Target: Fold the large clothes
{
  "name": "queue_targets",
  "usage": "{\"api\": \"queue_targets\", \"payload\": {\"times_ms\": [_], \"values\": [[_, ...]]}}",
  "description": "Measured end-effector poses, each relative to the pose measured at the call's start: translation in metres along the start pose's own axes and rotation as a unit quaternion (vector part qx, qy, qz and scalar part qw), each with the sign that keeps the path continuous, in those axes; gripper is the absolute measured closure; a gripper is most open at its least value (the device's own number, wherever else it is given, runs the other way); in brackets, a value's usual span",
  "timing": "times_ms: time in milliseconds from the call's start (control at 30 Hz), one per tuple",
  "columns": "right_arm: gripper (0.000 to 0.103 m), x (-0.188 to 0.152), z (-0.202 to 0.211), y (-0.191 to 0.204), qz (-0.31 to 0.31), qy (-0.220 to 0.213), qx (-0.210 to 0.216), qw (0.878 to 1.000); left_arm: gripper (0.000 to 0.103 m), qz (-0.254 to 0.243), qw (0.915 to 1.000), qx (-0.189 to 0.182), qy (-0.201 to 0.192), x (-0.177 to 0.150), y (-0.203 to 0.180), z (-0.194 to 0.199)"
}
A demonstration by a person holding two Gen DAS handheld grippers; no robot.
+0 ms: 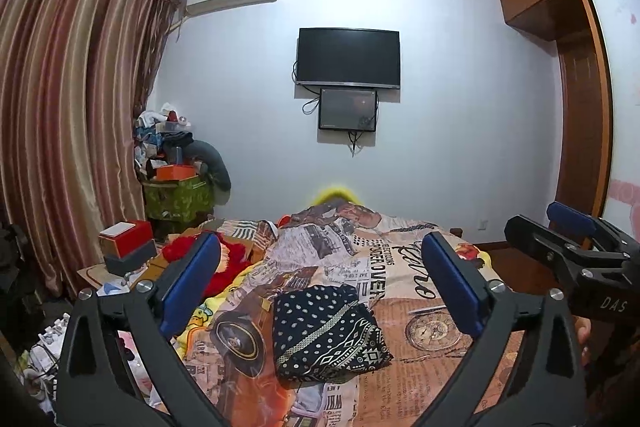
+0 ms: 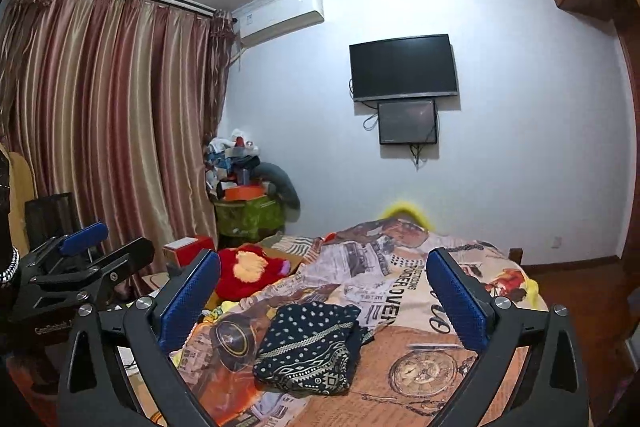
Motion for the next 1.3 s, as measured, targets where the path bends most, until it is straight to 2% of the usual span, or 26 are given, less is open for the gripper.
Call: {"api": "queue_targets", "payload": {"times_ms": [1300], "values": [[0.000, -0.010, -0.005, -0.003, -0.003, 0.016, 0.000, 1.000, 0.002, 0.008, 0.9998, -0.012, 0.012, -0.009, -0.009, -0.010]]}}
Point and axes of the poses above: each gripper's, at about its wrist camera, not at the fingertips, and z roughly against the way its jaws point, y to its left, x to its top, the point moved 6 cm from there along -z, roughly the way its jaws point, and after that the axes turned 12 degrees about -x, right-handed, at the moved point
